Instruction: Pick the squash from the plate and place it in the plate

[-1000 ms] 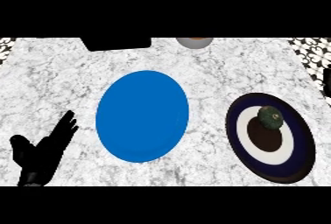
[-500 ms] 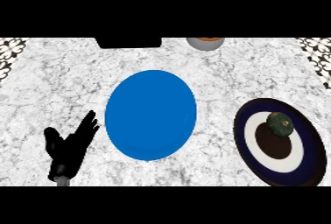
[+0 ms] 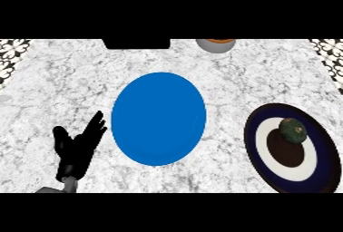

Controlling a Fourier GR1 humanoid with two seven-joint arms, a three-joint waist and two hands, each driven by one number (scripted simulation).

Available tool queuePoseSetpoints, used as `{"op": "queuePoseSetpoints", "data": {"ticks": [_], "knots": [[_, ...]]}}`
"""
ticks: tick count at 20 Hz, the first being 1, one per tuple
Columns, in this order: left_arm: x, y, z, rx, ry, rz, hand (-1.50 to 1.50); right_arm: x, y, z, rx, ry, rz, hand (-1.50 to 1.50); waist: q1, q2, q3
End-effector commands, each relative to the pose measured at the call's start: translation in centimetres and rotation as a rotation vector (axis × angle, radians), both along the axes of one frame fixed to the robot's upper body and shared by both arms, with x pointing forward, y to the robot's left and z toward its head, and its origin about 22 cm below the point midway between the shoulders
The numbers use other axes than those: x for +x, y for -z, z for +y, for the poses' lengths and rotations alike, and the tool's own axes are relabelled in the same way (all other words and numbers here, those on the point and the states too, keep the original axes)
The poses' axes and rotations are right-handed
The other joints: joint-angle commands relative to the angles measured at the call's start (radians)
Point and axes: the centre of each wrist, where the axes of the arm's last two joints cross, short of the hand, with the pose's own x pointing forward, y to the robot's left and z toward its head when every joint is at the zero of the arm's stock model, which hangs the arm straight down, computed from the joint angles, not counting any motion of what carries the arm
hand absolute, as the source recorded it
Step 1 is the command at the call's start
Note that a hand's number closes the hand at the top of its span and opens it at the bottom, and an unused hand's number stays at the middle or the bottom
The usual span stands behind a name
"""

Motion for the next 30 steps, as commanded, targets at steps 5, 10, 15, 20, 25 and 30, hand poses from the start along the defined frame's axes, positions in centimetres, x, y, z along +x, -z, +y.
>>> {"op": "queuePoseSetpoints", "data": {"ticks": [5,10,15,20,25,30], "knots": [[-0.2,0.6,-1.1,0.0,0.027,-0.004,0.0,1.4,-0.6,5.5,-0.11,0.003,0.259,-1.5,0.013,0.001,0.002],[-0.5,-0.2,-1.2,0.001,0.027,0.01,0.0,4.4,0.8,9.1,-0.098,0.014,0.282,-1.5,0.02,0.001,0.003],[1.7,-0.1,0.3,0.0,0.001,0.007,0.0,5.6,0.7,8.7,-0.13,0.055,0.383,-1.5,0.014,0.001,0.003],[0.3,1.7,-0.6,-0.017,0.017,-0.011,0.0,4.6,2.5,12.4,-0.052,0.016,0.426,-1.5,0.008,0.0,0.002],[1.2,-0.9,-1.3,-0.011,-0.005,-0.002,0.0,5.5,5.3,13.0,-0.071,0.006,0.422,-1.5,0.01,0.0,0.003],[-0.8,1.1,-0.2,0.002,0.021,0.031,0.0,6.8,2.9,13.8,-0.113,0.05,0.438,-1.5,0.011,-0.001,0.003]]}}
